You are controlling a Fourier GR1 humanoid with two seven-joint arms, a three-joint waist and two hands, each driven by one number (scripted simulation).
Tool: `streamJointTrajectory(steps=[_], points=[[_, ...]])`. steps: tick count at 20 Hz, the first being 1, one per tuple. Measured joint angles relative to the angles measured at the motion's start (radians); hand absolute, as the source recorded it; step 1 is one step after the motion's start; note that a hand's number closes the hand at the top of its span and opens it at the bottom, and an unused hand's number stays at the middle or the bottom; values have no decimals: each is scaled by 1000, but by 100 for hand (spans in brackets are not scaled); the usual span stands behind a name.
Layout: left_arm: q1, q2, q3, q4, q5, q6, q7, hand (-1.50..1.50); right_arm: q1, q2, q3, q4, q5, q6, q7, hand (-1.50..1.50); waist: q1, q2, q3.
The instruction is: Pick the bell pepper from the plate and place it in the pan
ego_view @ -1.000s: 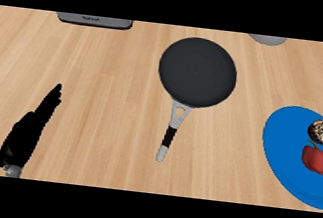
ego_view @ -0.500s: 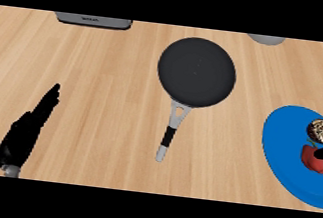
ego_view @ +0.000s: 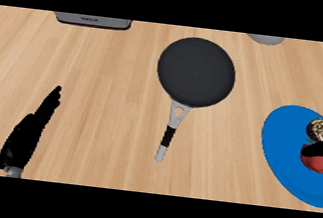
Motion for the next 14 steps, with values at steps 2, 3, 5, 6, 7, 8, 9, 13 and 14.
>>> streamJointTrajectory(steps=[2, 3, 5, 6, 7, 8, 9, 13, 14], points=[[24, 2, 0, -39, -5, -4, 15, 0, -9, 7, 2, 13, 10, 6, 6, -150, 1, -1, 0], [18, 4, 8, -37, -2, -12, 17, 0, -20, 13, 5, 22, 12, 9, 11, -150, 0, -1, 0], [10, -3, 8, -39, -14, -12, 31, 0, -16, 26, 8, 39, 20, 15, 6, -150, -2, -1, 0], [13, 1, 18, -46, -10, -22, 37, 0, -12, 36, 8, 41, 23, 16, 3, -150, -3, -1, 0], [13, -10, 18, -34, -19, -16, 31, 0, 1, 35, 5, 39, 23, 19, -1, -150, -5, -1, 0], [20, -6, 26, -42, -16, -24, 30, 0, 1, 36, 4, 47, 23, 23, -1, -150, -4, -1, 0], [24, -13, 23, -46, -28, -18, 31, 0, 3, 38, -2, 60, 25, 26, -7, -150, -4, -1, 0], [36, -20, 37, -64, -42, -31, 44, 0, 2, 72, -6, 91, 57, 26, -15, -150, -4, -1, 0], [45, -21, 40, -68, -43, -38, 39, 0, -1, 82, -6, 103, 66, 25, -17, -150, -4, -1, 0]])
